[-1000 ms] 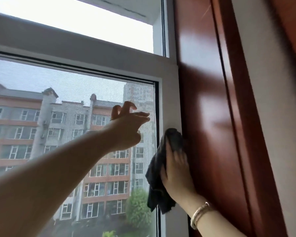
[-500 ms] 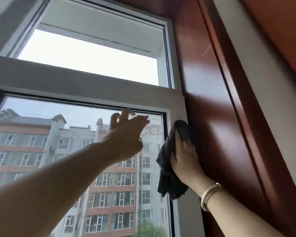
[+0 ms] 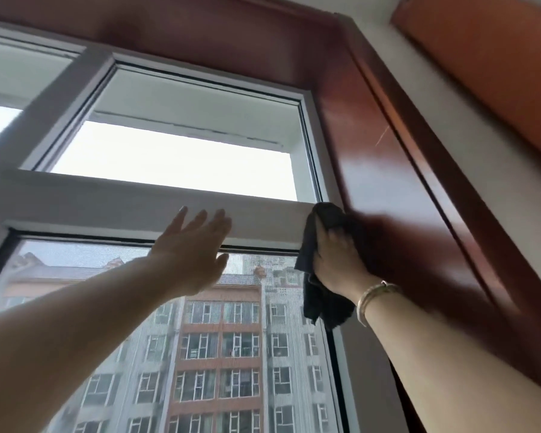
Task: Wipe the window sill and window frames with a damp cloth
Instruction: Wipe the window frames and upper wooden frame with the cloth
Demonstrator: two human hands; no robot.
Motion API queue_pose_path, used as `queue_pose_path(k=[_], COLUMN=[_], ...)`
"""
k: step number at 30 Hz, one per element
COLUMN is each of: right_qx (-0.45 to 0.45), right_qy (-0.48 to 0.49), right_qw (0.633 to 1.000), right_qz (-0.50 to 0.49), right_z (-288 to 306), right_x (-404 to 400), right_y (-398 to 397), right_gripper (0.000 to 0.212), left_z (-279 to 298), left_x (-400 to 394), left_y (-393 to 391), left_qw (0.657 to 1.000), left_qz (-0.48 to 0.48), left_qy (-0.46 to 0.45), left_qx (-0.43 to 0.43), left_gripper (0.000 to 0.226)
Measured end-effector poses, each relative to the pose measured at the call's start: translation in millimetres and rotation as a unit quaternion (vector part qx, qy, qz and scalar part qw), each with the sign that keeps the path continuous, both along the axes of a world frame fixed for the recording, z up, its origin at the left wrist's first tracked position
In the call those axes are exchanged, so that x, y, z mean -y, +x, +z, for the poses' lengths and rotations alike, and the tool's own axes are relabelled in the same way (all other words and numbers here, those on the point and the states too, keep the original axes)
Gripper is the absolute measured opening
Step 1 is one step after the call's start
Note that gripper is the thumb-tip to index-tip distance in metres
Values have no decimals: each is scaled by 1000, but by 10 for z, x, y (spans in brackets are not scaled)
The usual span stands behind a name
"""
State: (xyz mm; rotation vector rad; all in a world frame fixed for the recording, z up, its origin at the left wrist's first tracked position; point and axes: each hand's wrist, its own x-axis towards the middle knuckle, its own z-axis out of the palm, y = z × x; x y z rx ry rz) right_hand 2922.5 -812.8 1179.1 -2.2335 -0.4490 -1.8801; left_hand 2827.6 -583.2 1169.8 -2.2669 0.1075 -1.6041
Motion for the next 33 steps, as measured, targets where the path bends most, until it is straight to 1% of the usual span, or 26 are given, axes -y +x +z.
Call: queue_pose_path(k=[2, 4, 5, 7, 9, 11, 12, 14, 15, 17, 18, 19, 21, 23, 25, 27, 29, 30, 31, 33], right_qx=[48, 79, 75, 35, 15, -3, -20, -47, -46, -36, -35, -28, -14, -16, -13, 16, 27, 24, 22, 34], right_qy=[-36, -91, -122, -176, -214, -212, -192, -152, -143, -160, -170, -179, -187, -199, -223, -249, -276, -285, -292, -305], right_qw=[998, 992, 988, 981, 975, 976, 980, 987, 987, 981, 978, 976, 973, 970, 966, 961, 954, 951, 949, 945], right_qz=[17, 47, 61, 75, 66, 50, 38, -18, -49, -104, -116, -124, -136, -136, -131, -120, -114, -113, -116, -110], right_z=[62, 97, 118, 141, 160, 155, 149, 184, 217, 292, 297, 313, 302, 286, 299, 323, 335, 338, 333, 347], right_x=[-206, -446, -542, -598, -458, -178, -8, 279, 345, 357, 318, 289, 139, -155, -519, -863, -1119, -1244, -1287, -1512], right_y=[-27, -58, -102, -150, -208, -219, -198, -101, -52, 32, 37, 15, -117, -280, -413, -503, -585, -635, -655, -739], right_gripper=[54, 52, 57, 66, 69, 71, 72, 72, 74, 84, 86, 83, 71, 63, 67, 71, 70, 71, 71, 72], left_z=[50, 111, 146, 182, 187, 190, 195, 201, 200, 200, 188, 189, 196, 215, 214, 195, 181, 183, 202, 209], left_x=[-39, -21, -16, -30, -68, -94, -95, -103, -112, -115, -117, -103, -121, -166, -231, -346, -550, -701, -820, -1194], left_y=[-33, -61, -80, -80, -94, -108, -110, -98, -83, -68, -66, -54, -44, -58, -107, -210, -329, -400, -409, -539], left_qw=[1000, 1000, 1000, 999, 998, 997, 996, 996, 996, 995, 994, 994, 992, 987, 981, 982, 980, 978, 973, 964], left_qz=[16, 8, 5, 3, -12, -31, -39, -45, -46, -59, -67, -76, -93, -128, -156, -170, -183, -184, -188, -163], left_qy=[10, 4, 2, -7, -18, -20, -21, -20, -20, -23, -22, -20, -16, -26, -30, -33, -67, -98, -134, -210], left_qx=[-13, -26, -31, -48, -67, -74, -77, -78, -76, -75, -81, -80, -79, -94, -109, -77, -31, -22, -23, -26], left_gripper=[59, 58, 60, 62, 63, 64, 65, 65, 65, 67, 68, 69, 68, 67, 68, 69, 70, 68, 63, 51])
